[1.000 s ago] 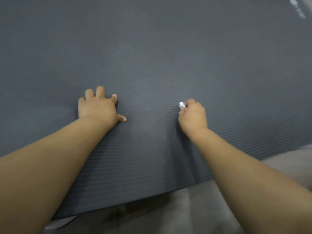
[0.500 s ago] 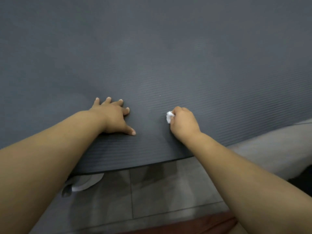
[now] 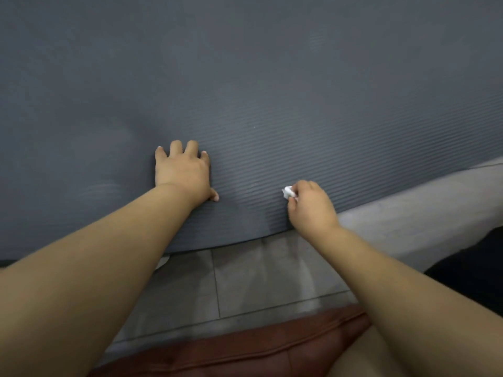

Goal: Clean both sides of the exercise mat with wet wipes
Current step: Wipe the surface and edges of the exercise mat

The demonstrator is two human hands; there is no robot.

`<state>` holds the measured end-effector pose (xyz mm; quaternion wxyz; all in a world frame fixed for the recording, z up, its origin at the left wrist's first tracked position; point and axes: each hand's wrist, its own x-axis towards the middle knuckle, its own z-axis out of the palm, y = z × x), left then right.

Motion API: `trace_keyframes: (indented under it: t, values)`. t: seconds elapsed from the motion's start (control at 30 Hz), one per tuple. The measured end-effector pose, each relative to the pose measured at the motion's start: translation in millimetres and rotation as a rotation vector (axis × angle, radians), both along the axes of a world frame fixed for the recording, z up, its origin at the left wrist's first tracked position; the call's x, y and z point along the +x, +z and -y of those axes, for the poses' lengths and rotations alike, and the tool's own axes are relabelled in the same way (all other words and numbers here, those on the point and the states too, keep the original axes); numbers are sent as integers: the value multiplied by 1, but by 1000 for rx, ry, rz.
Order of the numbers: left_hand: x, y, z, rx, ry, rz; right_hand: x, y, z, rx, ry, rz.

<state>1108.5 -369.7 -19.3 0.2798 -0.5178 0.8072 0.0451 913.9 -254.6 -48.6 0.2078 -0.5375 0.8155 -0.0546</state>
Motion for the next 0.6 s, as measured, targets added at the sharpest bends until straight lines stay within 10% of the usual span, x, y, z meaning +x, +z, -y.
trace_keyframes:
  t: [0.2,0.6]
  values:
    - [1,4,-8,-21,-12,-75,72,-2,-29,-5,291,226]
    - [8,37,-26,65,-111,-109,12,16,-39,102,214,-10]
